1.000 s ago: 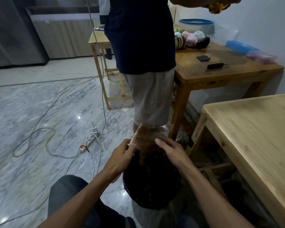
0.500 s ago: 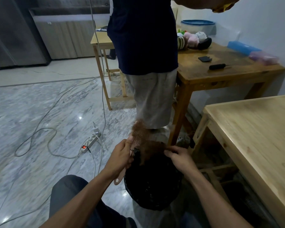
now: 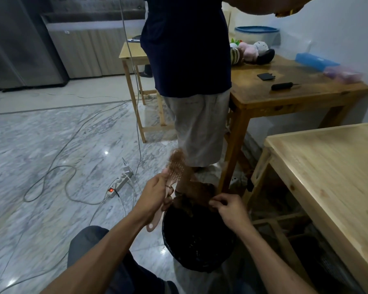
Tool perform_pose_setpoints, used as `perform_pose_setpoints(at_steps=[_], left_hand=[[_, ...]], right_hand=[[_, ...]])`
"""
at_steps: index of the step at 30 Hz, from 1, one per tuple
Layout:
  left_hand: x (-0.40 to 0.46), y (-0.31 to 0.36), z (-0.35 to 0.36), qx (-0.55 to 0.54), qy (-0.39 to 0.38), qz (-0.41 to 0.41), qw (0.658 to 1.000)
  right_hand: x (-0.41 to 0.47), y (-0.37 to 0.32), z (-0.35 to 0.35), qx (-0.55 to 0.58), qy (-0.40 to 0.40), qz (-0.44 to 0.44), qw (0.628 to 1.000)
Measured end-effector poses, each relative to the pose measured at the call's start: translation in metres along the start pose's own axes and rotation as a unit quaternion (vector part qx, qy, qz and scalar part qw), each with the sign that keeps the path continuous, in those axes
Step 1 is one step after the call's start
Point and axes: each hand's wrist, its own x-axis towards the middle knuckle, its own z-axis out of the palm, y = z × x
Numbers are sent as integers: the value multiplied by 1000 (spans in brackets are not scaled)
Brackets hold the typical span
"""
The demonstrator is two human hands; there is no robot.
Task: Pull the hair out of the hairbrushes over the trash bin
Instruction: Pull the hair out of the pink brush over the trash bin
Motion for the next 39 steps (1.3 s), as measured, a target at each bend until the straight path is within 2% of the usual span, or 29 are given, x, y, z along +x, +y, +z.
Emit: perform_pose_setpoints(at_steps=[3,7,10,13,15,17,20,24,28,29,31,33,35,37,39], left_hand=[[-4,-4,-3,36,-12,11,999],[-7,-11,3,97,-50,16,994],[-9,-11,10,109,-82,3,991],[-10,-11,13,125,-113,1,986],[-7,-12,10,106,-124,-2,987],[-3,-13,4,91,-110,-7,990],[-1,-14,-2,108,-58,-18,992],[5,-13,-11,1,19,-39,999],[4,-5,-9,29,-27,-26,999],[3,-4,-7,49,-41,-18,998],[2,-8,-2,92,-70,-2,993],[2,-13,1,125,-97,17,987],[1,-17,5,153,-118,31,981],[-1,-19,6,152,-129,30,979],[-1,-18,5,102,-116,11,988]], right_hand=[[1,4,-7,-7,-35,25,999],[1,-12,-9,30,-82,-15,996],[2,-24,-11,140,-75,-32,987],[3,-27,-6,155,-60,-73,983],[4,-23,0,171,-24,-69,983],[6,-15,3,190,12,-44,981],[6,-3,0,128,28,-35,991],[0,6,-6,106,9,-14,994],[-1,9,-12,55,-52,3,997],[-2,6,-12,59,-72,3,996],[-4,-4,-9,137,-92,-11,986],[-6,-17,-7,220,-82,-40,971],[-7,-29,-5,253,-65,-62,963],[-5,-35,-2,245,-13,-60,968],[0,-33,1,209,51,-39,976]])
